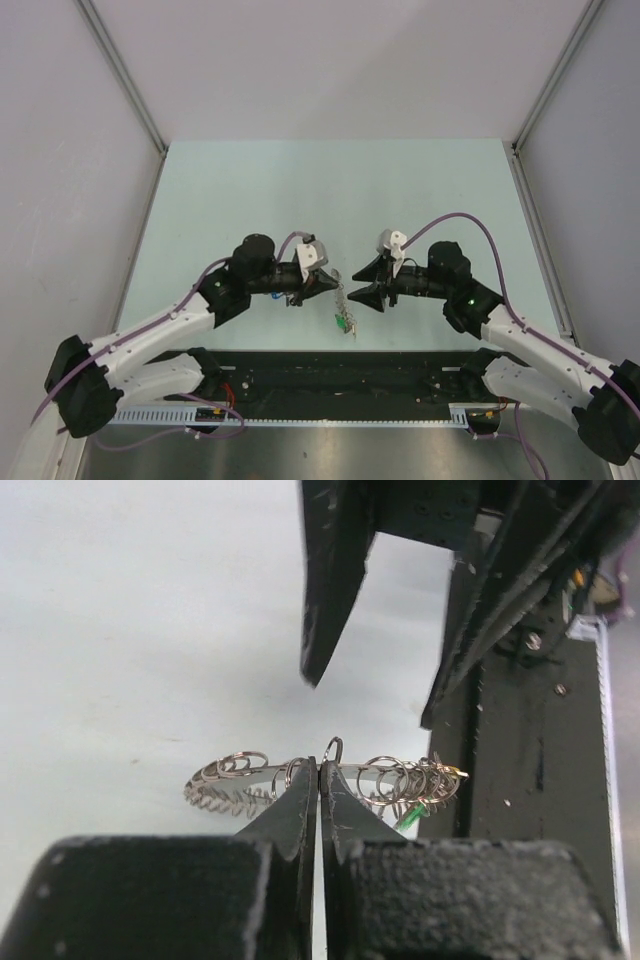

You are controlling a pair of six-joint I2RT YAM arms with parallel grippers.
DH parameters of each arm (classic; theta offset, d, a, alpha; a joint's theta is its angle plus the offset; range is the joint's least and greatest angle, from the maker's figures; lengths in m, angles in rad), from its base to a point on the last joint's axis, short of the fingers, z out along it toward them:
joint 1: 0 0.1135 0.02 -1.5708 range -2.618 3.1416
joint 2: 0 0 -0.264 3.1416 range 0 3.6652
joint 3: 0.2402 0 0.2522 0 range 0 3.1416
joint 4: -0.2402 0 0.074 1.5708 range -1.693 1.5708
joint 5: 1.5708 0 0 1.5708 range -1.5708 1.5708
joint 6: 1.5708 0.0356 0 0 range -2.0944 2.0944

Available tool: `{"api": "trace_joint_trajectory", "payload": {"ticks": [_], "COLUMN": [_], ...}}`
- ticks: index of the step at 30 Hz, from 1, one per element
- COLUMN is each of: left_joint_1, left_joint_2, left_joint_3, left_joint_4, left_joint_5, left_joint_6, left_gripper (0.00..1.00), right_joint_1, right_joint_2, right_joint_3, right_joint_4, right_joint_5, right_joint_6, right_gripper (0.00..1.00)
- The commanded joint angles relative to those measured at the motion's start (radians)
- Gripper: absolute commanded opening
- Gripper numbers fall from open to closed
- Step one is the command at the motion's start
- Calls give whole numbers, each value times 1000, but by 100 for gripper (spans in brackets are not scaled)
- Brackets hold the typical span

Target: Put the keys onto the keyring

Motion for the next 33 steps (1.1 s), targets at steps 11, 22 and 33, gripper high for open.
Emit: {"api": "trace_joint_trajectory", "payload": {"ticks": [11, 22, 33], "left_joint_1": [156, 413, 506], "left_joint_2": [-316, -372, -503], "left_joint_3": [114, 149, 20], "left_joint_4": [-138, -232, -210], "left_joint_5": [-493, -472, -667], "left_joint_6": [-129, -82, -28], "left_gripper": [0, 0, 0], "right_joint_1": [34, 193, 315], "right_joint_2": [69, 388, 727], "right_joint_3": [89, 195, 373], "right_joint_4": [39, 88, 67], "right_joint_5": [305, 472, 626], "right_joint_6": [76, 76, -140], "right_gripper": [70, 68, 58]}}
